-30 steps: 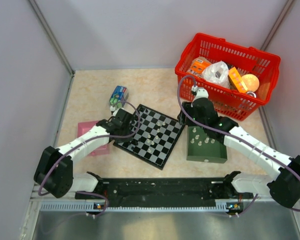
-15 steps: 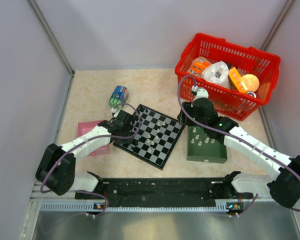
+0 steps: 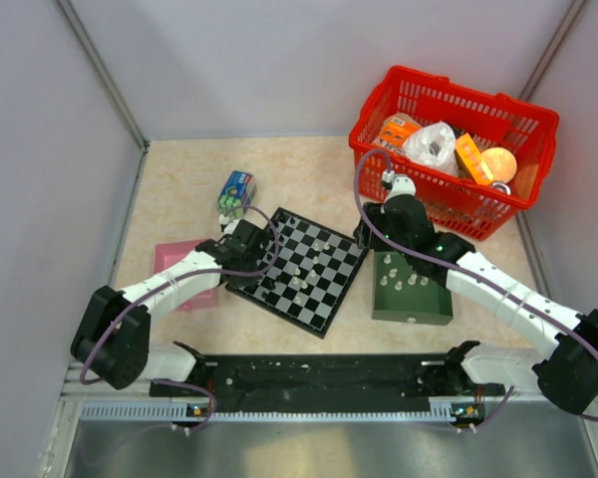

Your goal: Set up the chess pieces on the board

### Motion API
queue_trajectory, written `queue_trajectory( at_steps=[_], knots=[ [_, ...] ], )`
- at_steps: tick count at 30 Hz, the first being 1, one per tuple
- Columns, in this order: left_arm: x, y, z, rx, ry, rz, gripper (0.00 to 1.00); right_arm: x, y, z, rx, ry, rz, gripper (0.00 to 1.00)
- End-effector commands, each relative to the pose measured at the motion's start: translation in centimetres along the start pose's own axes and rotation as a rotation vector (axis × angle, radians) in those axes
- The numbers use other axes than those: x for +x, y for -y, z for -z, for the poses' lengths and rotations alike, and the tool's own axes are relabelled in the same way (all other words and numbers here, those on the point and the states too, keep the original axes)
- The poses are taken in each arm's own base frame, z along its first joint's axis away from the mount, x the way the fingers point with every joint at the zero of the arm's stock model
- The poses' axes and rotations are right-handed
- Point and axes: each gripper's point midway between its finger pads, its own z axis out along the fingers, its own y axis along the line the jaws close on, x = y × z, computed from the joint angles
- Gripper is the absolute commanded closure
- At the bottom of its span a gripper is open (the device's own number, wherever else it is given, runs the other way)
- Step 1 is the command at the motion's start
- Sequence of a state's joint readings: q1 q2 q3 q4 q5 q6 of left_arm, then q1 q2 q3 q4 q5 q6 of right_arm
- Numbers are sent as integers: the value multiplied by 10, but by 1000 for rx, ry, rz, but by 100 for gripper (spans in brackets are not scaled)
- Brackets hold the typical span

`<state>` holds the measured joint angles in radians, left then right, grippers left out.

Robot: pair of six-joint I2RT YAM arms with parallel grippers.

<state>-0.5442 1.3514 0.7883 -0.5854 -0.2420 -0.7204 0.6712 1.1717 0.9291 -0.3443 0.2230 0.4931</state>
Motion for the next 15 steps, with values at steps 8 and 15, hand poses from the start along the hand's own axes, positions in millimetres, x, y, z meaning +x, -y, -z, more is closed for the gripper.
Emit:
queue_trajectory(
  at_steps=[8,15],
  knots=[
    [-20,-24,0,-96,68,28,90,-1,-2,-2,-10,12,-10,44],
    [-28,-31,0,-107,84,38,89,0,-1,-4,-6,8,-6,44]
  ],
)
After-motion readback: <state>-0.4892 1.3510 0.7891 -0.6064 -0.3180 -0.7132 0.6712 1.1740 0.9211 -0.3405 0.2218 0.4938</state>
